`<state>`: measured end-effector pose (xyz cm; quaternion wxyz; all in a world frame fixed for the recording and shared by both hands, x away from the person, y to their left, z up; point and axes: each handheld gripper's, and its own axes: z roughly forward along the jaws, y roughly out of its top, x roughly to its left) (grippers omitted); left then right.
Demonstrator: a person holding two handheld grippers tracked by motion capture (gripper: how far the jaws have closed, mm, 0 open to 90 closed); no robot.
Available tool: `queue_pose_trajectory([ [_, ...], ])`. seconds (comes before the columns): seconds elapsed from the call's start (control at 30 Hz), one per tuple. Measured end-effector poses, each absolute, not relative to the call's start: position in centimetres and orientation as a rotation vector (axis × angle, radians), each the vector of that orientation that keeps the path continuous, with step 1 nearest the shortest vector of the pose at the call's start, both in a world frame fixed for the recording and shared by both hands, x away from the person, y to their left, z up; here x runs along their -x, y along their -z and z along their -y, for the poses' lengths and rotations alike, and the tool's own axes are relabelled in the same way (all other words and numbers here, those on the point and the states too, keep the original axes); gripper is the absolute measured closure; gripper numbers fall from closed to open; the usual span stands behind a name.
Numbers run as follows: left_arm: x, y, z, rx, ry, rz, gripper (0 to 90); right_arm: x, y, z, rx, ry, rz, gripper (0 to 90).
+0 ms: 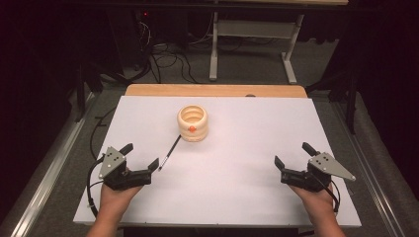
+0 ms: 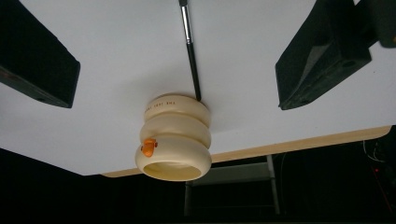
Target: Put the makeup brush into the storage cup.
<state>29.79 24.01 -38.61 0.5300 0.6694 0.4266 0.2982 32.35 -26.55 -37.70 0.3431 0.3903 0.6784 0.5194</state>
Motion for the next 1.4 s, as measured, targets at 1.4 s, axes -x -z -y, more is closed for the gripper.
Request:
queue_pose_trajectory([
  [1.4, -29.98, 38.71, -24.18, -1.598, -0.705, -1.025, 0.6, -32.42, 38.01, 26.17, -1.000, -1.330, -1.788, 1.0],
])
